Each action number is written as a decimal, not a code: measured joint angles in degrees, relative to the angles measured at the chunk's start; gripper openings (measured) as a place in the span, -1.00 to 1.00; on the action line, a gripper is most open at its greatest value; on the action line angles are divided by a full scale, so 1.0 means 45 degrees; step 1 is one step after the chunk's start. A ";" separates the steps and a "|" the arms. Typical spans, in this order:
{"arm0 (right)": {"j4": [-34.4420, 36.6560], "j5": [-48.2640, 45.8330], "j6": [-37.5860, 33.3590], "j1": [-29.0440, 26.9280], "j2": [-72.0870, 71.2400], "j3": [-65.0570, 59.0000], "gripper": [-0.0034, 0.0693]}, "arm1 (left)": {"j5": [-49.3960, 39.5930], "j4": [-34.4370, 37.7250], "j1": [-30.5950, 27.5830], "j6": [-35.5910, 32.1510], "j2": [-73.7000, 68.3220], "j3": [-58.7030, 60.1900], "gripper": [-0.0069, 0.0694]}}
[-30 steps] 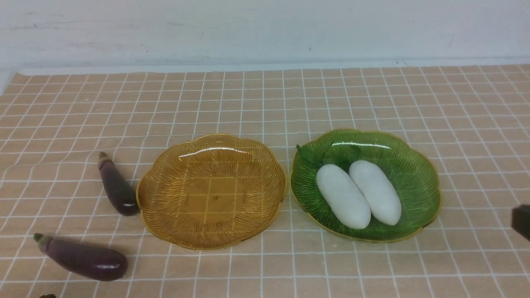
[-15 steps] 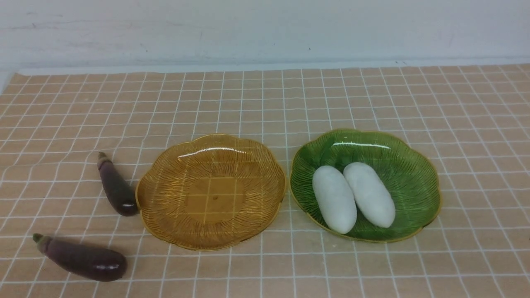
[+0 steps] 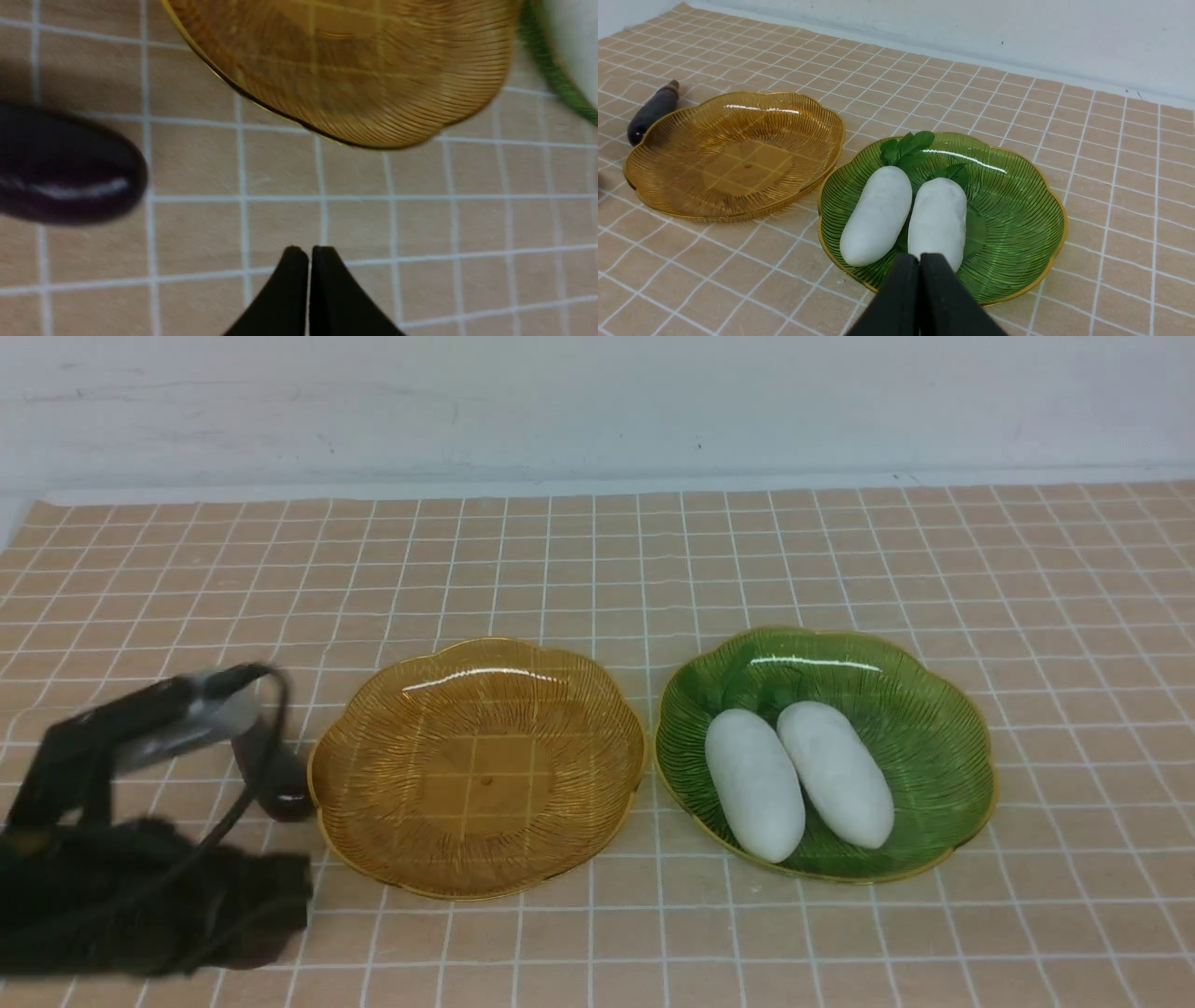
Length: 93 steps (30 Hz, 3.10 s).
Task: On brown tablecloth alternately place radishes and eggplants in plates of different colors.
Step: 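Pick up the eggplant and place it in the yellow plate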
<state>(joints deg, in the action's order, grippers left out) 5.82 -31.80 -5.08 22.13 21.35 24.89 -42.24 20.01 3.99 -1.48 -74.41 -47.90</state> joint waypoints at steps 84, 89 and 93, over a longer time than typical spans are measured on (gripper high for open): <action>-0.0005 -0.0014 -0.0034 0.0000 -0.0019 -0.0010 -0.95 | -0.5963 -0.6733 0.2210 0.3336 -0.2278 -0.7528 -0.81; -0.0005 -0.0054 -0.0034 0.0000 -0.0019 -0.0010 -0.95 | -0.5754 -0.7004 0.1457 0.5951 -0.0014 -0.3009 -0.82; -0.0005 -0.0086 -0.0034 0.0000 -0.0019 -0.0010 -0.95 | -0.3884 -0.6974 0.1176 0.7882 0.0357 -0.0273 -0.76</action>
<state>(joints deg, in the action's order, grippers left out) 5.80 -32.19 -5.23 22.13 21.27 24.84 -59.72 -11.37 9.29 33.99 -72.81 -49.13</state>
